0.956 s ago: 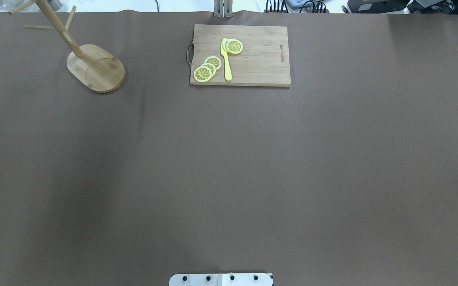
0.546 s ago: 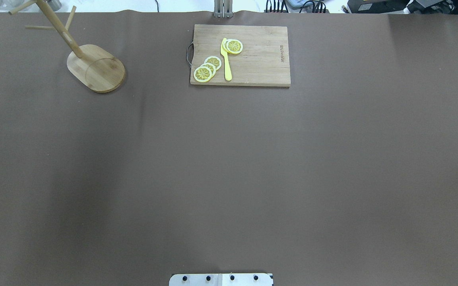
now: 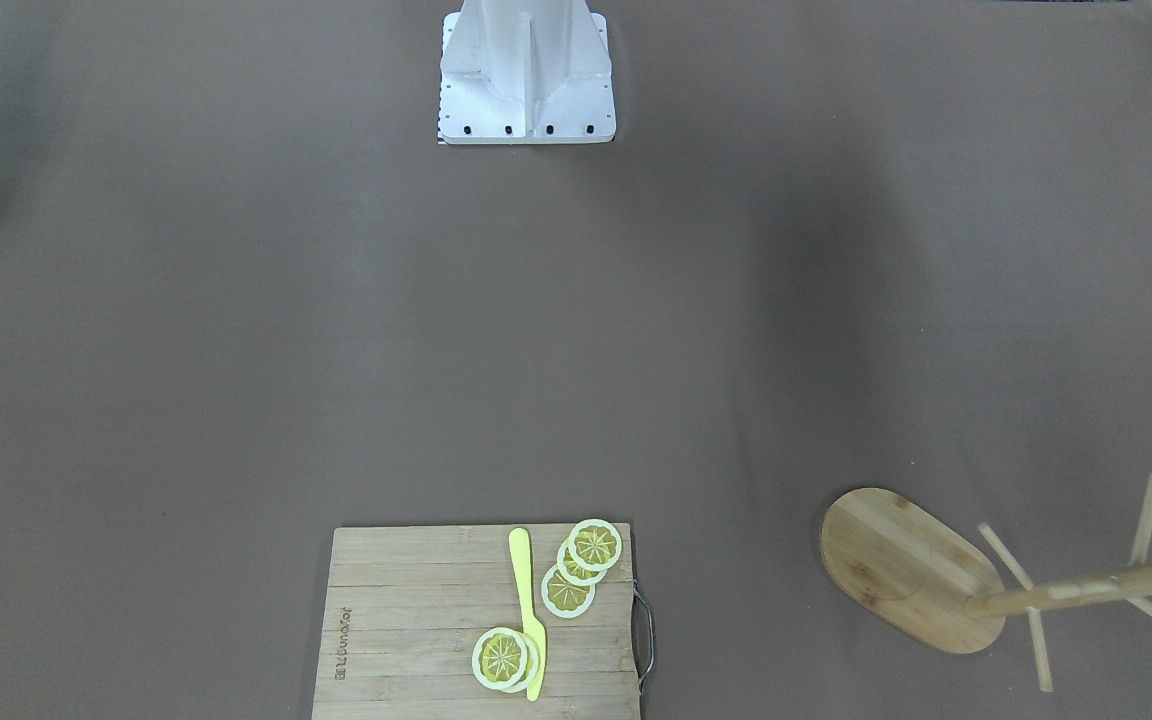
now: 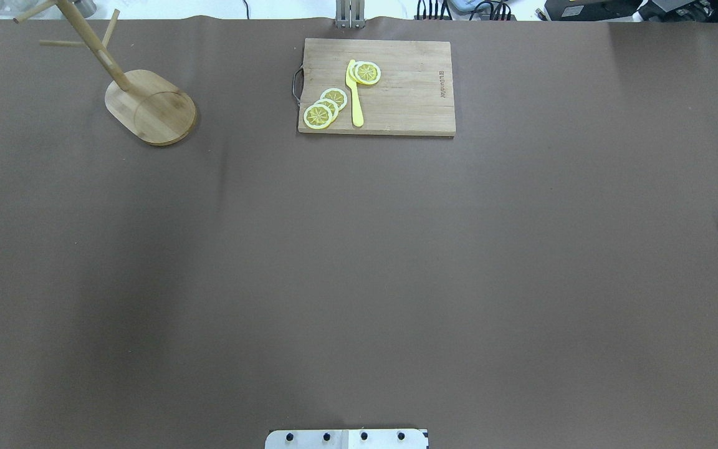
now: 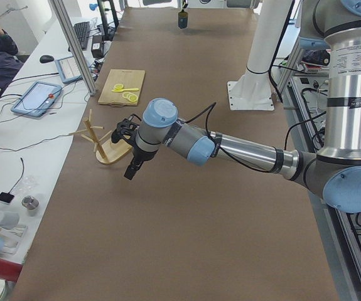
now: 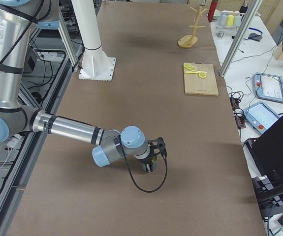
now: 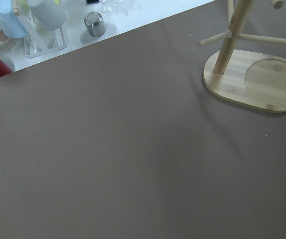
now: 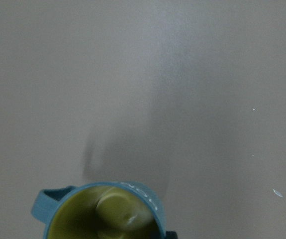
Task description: Hang cup on storage rack
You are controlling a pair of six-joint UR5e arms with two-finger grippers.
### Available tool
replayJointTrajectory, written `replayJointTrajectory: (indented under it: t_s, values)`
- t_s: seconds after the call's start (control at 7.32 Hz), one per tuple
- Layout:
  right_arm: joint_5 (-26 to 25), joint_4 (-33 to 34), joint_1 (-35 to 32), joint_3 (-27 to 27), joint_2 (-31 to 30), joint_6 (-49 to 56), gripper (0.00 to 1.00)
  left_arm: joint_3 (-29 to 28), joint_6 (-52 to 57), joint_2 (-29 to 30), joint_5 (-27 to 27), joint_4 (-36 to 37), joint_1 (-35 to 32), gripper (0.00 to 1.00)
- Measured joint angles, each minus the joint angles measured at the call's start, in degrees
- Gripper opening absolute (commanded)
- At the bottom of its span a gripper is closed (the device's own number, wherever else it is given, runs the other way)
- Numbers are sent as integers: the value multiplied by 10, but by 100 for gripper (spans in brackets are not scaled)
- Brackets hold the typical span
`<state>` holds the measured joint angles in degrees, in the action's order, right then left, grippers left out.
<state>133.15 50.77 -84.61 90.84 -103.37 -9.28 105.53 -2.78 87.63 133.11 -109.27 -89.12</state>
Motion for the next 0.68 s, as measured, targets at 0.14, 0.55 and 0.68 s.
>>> replayJointTrajectory:
  t_s: [0.14, 0.55, 0.68]
  values:
    - [6, 11, 0, 9, 12, -23, 0, 0, 0, 0, 1, 0, 0, 100]
    - [36, 17, 39, 54, 57, -196, 0, -1, -3, 1, 2, 0, 0, 100]
    - [34, 17, 67, 67, 82, -272, 0, -1, -4, 0, 2, -1, 0, 100]
